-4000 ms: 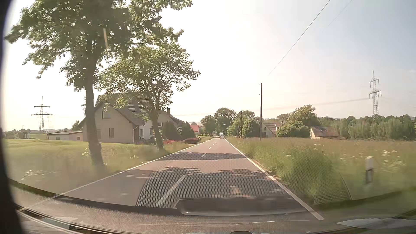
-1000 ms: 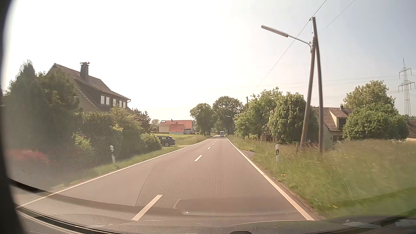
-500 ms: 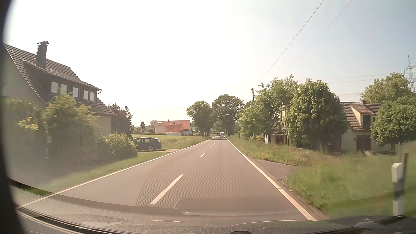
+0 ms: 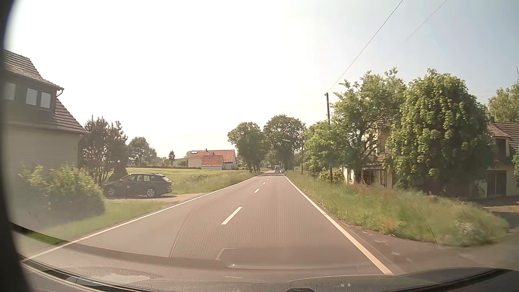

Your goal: Follow the waypoints while adhering to traffic rules and regulations

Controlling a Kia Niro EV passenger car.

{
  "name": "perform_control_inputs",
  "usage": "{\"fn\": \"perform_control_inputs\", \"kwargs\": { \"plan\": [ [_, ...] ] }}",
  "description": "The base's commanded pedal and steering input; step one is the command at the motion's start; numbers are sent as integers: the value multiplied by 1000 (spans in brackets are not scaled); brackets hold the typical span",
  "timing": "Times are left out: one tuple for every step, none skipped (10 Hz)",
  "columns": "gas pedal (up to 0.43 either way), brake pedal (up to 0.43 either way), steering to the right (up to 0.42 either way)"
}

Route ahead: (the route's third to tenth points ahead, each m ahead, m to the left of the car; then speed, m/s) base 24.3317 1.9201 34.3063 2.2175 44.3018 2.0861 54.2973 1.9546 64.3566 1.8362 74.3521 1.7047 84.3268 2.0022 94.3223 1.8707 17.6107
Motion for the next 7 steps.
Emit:
{"fn": "perform_control_inputs", "kwargs": {
  "plan": [
    [138,0,-1],
    [138,0,-1],
    [130,0,-1],
    [130,0,0],
    [130,0,0],
    [130,0,0],
    [130,0,1]
  ]
}}
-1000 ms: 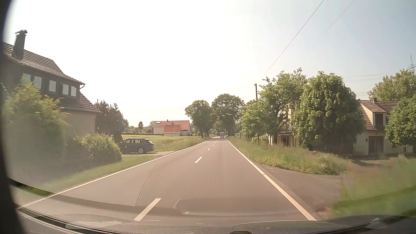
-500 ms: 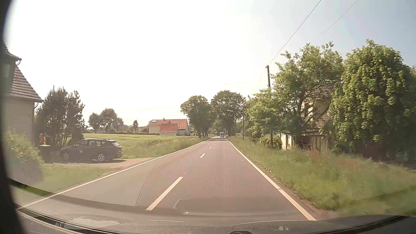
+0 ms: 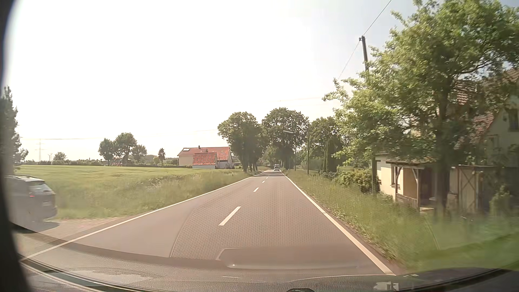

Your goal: Follow the waypoints while adhering to traffic rules and regulations

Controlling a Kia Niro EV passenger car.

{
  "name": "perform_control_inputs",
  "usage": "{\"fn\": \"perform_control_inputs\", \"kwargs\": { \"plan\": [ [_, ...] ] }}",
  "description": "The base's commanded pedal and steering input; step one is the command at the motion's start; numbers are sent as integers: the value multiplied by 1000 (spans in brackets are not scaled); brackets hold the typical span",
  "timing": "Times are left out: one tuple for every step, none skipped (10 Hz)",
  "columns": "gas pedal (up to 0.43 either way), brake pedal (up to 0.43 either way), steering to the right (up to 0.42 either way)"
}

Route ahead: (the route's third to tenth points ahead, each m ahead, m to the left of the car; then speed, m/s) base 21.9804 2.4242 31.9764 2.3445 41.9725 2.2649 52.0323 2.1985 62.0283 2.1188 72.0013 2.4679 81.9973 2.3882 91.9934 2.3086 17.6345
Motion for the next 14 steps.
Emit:
{"fn": "perform_control_inputs", "kwargs": {
  "plan": [
    [130,0,1],
    [130,0,1],
    [130,0,1],
    [130,0,1],
    [130,0,0],
    [138,0,-1],
    [150,0,-4],
    [157,0,-3],
    [169,0,-3],
    [177,0,-3],
    [177,0,-2],
    [177,0,-3],
    [177,0,-3],
    [177,0,-3]
  ]
}}
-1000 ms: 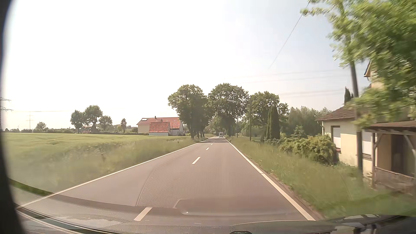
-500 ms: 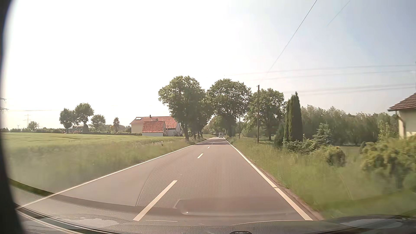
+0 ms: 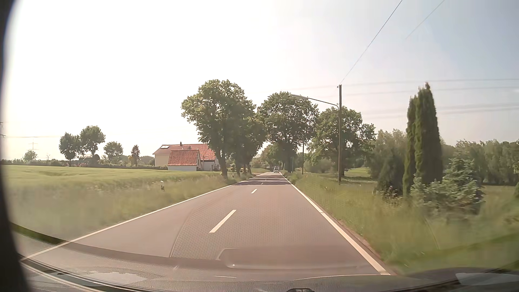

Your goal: Follow the waypoints while adhering to traffic rules and regulations

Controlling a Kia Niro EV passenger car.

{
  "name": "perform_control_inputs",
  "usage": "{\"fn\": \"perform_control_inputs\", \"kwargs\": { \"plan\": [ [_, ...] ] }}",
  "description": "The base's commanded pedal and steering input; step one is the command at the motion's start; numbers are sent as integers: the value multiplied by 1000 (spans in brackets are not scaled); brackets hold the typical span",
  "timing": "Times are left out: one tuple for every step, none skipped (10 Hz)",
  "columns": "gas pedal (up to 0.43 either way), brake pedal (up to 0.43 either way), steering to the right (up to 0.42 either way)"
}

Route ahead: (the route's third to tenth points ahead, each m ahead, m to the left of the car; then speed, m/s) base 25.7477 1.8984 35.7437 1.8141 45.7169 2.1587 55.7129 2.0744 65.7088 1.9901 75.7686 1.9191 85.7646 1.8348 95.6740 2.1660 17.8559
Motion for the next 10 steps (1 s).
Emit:
{"fn": "perform_control_inputs", "kwargs": {
  "plan": [
    [177,0,-2],
    [177,0,-3],
    [177,0,-2],
    [177,0,-2],
    [177,0,-2],
    [177,0,-2],
    [177,0,-2],
    [177,0,-1],
    [177,0,0],
    [177,0,0]
  ]
}}
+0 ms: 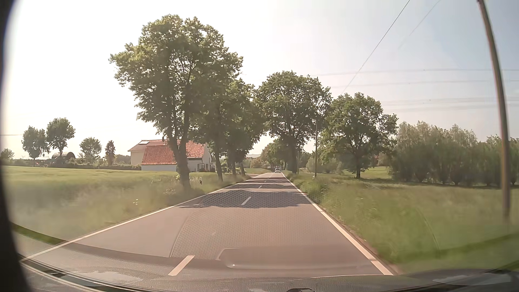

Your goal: Follow the waypoints while adhering to traffic rules and regulations

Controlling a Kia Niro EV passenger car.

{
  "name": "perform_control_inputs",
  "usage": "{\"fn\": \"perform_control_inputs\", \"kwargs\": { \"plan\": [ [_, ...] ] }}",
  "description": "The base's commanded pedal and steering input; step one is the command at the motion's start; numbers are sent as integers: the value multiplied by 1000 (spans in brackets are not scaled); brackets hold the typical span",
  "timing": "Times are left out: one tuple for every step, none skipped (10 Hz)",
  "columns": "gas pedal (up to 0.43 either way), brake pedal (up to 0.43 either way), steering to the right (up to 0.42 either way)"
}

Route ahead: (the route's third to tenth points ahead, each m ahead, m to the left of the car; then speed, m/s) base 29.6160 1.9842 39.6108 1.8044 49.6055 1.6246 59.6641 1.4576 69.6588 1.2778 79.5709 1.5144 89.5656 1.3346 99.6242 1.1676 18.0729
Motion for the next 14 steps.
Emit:
{"fn": "perform_control_inputs", "kwargs": {
  "plan": [
    [169,0,0],
    [169,0,-2],
    [169,0,-3],
    [169,0,-3],
    [169,0,-3],
    [169,0,-3],
    [169,0,-2],
    [169,0,-3],
    [177,0,-2],
    [177,0,-2],
    [177,0,-2],
    [177,0,-2],
    [177,0,-2],
    [177,0,-2]
  ]
}}
